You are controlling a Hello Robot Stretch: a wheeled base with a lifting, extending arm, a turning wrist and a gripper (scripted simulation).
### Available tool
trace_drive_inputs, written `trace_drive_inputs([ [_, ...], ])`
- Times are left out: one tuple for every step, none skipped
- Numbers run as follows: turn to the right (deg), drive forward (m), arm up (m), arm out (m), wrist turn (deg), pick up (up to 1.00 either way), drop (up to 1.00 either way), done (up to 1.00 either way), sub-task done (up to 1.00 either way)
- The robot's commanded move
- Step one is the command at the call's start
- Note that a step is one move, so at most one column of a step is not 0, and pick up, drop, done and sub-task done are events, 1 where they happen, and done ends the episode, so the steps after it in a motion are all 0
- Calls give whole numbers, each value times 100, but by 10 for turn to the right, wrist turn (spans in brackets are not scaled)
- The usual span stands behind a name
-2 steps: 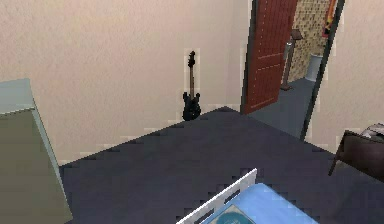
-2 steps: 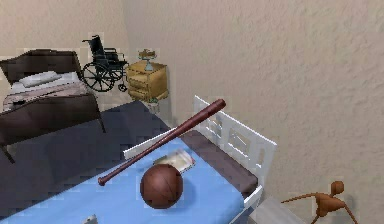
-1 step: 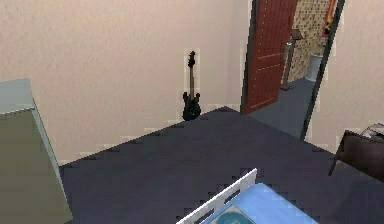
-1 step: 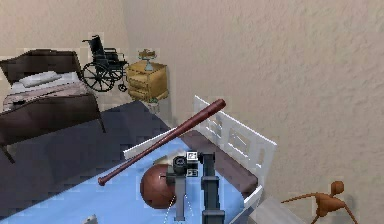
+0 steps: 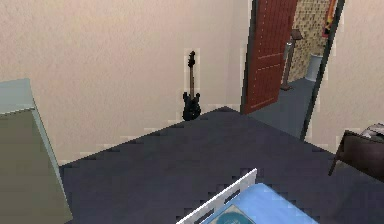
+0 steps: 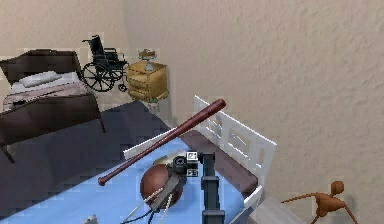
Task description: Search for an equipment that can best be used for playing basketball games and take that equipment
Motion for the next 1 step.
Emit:
trace_drive_inputs([
  [0,0,0,0,450,0,0,0,0],
])
